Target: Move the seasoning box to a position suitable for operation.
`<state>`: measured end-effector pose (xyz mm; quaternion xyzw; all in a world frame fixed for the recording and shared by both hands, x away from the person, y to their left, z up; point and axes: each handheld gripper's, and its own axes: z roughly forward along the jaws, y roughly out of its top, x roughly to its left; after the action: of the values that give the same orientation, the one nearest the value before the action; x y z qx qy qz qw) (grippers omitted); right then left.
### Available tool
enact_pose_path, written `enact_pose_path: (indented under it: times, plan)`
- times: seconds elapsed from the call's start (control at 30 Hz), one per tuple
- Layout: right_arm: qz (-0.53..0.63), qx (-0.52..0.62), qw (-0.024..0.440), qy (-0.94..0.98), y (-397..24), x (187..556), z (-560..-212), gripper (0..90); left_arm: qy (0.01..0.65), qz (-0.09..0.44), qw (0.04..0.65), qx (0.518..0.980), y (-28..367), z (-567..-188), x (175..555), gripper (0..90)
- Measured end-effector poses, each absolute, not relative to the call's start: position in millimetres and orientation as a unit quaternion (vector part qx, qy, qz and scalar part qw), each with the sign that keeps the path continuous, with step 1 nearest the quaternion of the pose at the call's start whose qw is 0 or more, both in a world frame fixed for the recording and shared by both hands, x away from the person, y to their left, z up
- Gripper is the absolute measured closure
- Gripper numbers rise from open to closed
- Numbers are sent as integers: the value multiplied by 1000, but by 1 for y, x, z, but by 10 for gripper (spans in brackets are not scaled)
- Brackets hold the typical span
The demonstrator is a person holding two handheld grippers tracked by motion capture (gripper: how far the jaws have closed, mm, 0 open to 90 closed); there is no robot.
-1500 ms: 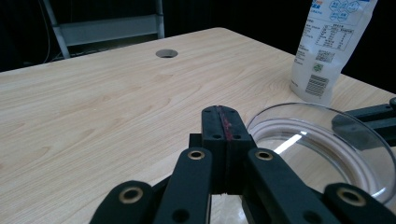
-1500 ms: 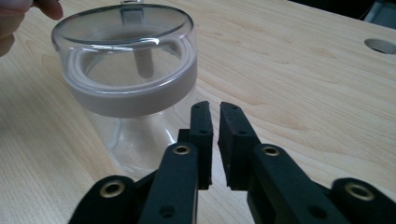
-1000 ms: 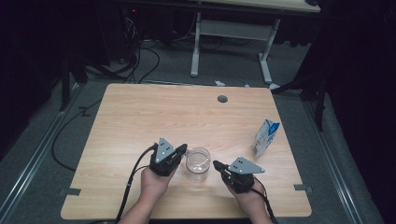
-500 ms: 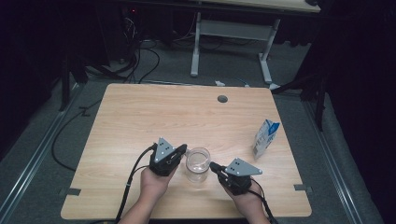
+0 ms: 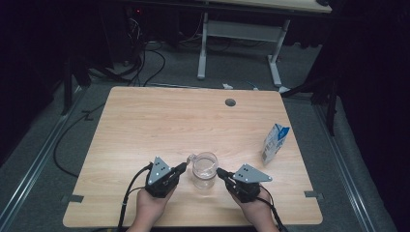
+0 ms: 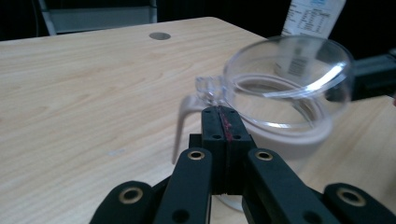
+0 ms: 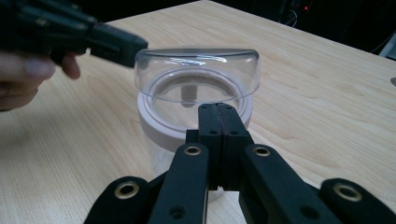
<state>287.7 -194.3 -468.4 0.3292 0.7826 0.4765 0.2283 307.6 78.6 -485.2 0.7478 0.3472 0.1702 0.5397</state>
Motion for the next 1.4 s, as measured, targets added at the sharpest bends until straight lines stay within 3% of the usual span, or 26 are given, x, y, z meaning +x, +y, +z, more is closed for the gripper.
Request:
enact_pose_path:
  times: [1.4]
  plan:
    - [483,332,223,779,-193,290,-469,899,314,137,550,762,51,-484,288,900]
